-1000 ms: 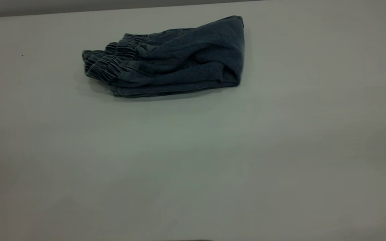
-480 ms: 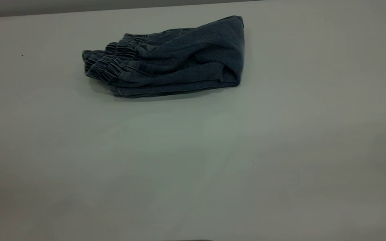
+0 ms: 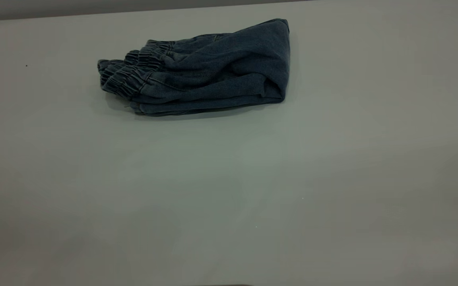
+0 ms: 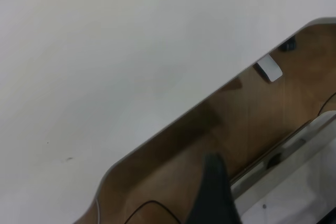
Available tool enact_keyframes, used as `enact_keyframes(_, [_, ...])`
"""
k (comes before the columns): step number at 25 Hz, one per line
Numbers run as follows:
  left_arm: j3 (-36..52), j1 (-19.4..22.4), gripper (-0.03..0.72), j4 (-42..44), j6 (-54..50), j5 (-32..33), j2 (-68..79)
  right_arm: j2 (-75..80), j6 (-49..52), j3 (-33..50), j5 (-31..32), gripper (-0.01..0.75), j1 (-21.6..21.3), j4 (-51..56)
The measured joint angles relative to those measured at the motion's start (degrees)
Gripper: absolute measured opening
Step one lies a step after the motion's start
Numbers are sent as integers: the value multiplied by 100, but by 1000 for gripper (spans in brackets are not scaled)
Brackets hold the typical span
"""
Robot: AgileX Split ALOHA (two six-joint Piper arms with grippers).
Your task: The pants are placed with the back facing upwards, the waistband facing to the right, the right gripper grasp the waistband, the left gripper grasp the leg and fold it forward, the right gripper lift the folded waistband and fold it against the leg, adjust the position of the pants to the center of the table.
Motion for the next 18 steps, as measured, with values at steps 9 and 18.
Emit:
enact_keyframes(9, [0,0,517,-4,0,-23,0,0,0,0,0,586,0,0])
enact_keyframes(18, [0,1459,517,-4,5,-23,-322,0,10,0,0,586,0,0])
